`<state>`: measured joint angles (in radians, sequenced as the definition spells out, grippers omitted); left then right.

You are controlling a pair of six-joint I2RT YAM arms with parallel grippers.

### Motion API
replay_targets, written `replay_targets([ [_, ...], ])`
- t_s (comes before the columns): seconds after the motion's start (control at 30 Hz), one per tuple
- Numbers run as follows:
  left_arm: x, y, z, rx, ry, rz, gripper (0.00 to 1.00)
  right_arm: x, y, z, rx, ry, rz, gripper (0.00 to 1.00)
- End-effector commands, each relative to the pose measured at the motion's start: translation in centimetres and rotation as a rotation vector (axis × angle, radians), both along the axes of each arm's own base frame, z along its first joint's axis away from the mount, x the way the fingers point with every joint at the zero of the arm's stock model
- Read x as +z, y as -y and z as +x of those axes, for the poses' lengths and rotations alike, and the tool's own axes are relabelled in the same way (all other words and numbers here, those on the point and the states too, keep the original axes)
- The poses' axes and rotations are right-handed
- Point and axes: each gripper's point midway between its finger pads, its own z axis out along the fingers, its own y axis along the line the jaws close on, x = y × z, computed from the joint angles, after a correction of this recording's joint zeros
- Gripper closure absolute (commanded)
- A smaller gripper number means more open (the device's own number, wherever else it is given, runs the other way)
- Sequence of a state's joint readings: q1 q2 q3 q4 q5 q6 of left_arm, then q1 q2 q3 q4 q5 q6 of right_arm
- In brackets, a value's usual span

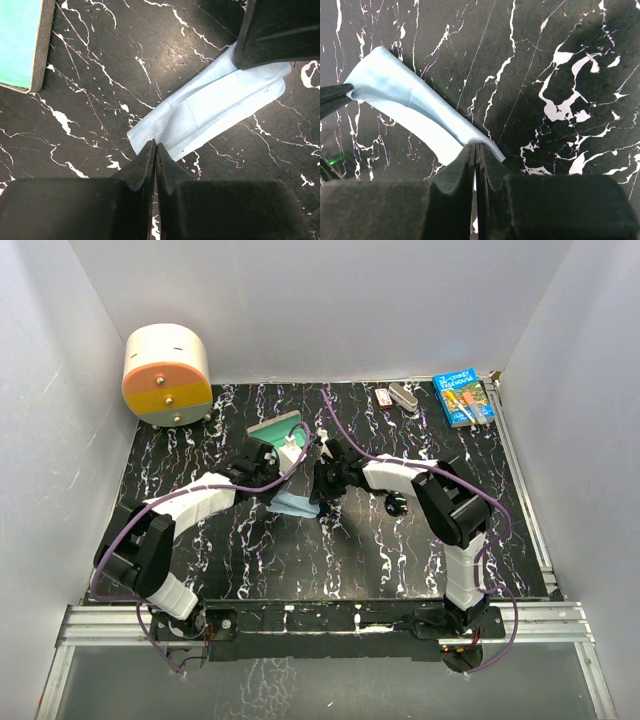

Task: Organize the sunglasses
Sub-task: Fold the glasses cleaning cloth at the center of the board.

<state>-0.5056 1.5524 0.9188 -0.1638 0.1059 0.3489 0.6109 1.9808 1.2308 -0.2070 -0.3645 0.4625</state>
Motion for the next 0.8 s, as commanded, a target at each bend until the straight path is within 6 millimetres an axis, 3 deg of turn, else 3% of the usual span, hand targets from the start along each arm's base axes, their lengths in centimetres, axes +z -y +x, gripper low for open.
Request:
replay_targets([
  [0.0, 0.3, 0.3, -0.5, -0.059, 0.019, -0.006, 1.00, -0.7, 0.4, 2.0, -0.059, 0.021, -0.022, 0.92],
  [0.43, -0.3, 0.2, -1.8, -0.125, 0.016, -0.007, 1.00, -2.2, 1.5, 2.2, -0.094, -0.017, -0.073, 0.92],
  [0.77, 1.2, 0.4, -2.5, -0.161, 0.028, -0.034, 1.00, -3.7, 1.9, 2.0, -0.098, -0.043, -0.111, 0.92],
])
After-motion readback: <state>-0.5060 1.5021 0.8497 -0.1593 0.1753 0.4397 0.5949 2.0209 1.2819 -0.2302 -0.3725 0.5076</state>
